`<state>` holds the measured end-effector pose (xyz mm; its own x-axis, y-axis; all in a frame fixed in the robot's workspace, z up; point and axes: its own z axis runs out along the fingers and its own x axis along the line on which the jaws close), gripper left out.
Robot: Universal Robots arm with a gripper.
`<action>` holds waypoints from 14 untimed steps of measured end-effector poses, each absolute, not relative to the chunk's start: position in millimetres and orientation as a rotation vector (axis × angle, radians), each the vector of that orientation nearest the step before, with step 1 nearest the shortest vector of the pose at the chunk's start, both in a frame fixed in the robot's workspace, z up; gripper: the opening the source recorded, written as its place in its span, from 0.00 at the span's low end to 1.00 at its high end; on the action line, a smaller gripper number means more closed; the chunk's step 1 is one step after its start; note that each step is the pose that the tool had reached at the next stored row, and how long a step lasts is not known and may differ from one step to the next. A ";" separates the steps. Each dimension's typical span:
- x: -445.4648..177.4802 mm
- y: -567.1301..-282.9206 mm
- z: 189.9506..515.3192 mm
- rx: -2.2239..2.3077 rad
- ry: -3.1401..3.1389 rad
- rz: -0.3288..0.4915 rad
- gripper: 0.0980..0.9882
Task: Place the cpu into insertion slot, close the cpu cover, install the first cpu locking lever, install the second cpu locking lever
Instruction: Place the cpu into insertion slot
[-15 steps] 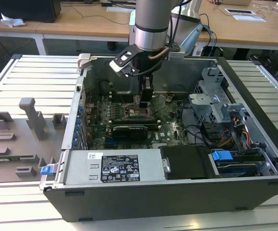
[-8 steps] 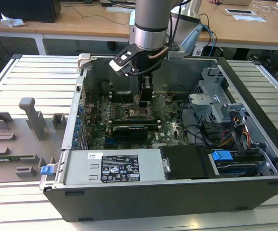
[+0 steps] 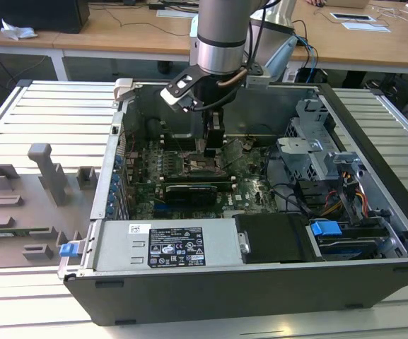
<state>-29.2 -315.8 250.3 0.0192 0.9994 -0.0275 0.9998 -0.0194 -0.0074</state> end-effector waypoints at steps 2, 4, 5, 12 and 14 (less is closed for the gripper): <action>-29.2 -315.7 249.8 2.233 2.190 -0.039 0.50; -29.3 -315.7 248.3 2.233 2.190 -0.039 0.50; -29.3 -315.7 247.7 2.233 2.190 -0.039 0.50; -29.4 -315.3 244.6 2.233 2.190 -0.038 0.50; -29.9 -315.3 243.6 2.233 2.190 -0.039 0.50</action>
